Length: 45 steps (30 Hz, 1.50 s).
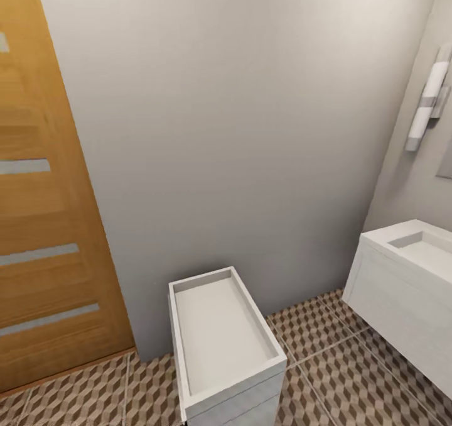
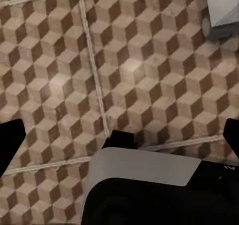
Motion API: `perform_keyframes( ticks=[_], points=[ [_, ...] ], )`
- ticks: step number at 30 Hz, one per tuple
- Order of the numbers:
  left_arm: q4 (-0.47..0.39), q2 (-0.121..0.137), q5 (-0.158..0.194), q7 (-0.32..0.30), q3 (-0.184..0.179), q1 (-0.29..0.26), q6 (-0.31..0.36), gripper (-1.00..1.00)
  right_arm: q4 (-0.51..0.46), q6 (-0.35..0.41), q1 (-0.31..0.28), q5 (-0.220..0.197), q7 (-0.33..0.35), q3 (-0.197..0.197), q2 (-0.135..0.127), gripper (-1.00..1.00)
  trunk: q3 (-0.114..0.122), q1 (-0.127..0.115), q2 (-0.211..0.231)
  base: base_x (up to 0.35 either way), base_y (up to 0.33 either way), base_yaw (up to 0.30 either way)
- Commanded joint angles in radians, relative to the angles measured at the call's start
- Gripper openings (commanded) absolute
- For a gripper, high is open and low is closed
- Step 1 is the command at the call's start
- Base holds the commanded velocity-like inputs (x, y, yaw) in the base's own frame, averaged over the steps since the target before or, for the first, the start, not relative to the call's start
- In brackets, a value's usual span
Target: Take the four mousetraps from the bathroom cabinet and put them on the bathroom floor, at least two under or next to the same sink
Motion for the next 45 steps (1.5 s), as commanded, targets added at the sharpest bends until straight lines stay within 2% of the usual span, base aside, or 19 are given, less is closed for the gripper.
perform_keyframes(
  ticks=[1, 17, 34, 45],
  points=[
    [0.001, 0.0, 0.007, 0.004, -0.009, -0.001, -0.003, 1.0, 0.003, -0.006, -0.001, 0.01, -0.005, -0.008, 0.0, 1.0, -0.001, 0.0, -0.001, 0.0, 0.0, 0.277],
    [0.001, 0.0, 0.007, 0.004, -0.009, -0.001, -0.003, 1.0, 0.002, -0.003, -0.001, 0.009, -0.005, -0.008, -0.001, 1.0, 0.007, 0.0, -0.001, 0.0, 0.0, 0.273],
    [0.001, -0.002, 0.007, 0.004, -0.006, -0.001, -0.003, 1.0, 0.002, -0.001, -0.001, 0.012, -0.006, -0.006, 0.0, 1.0, 0.009, 0.0, -0.001, 0.0, 0.0, 0.056],
    [0.001, -0.008, 0.01, 0.004, -0.001, -0.001, -0.002, 1.0, 0.002, -0.005, -0.001, 0.013, -0.005, -0.005, 0.002, 1.0, 0.009, 0.0, -0.001, 0.0, 0.0, 0.217]
  ],
)
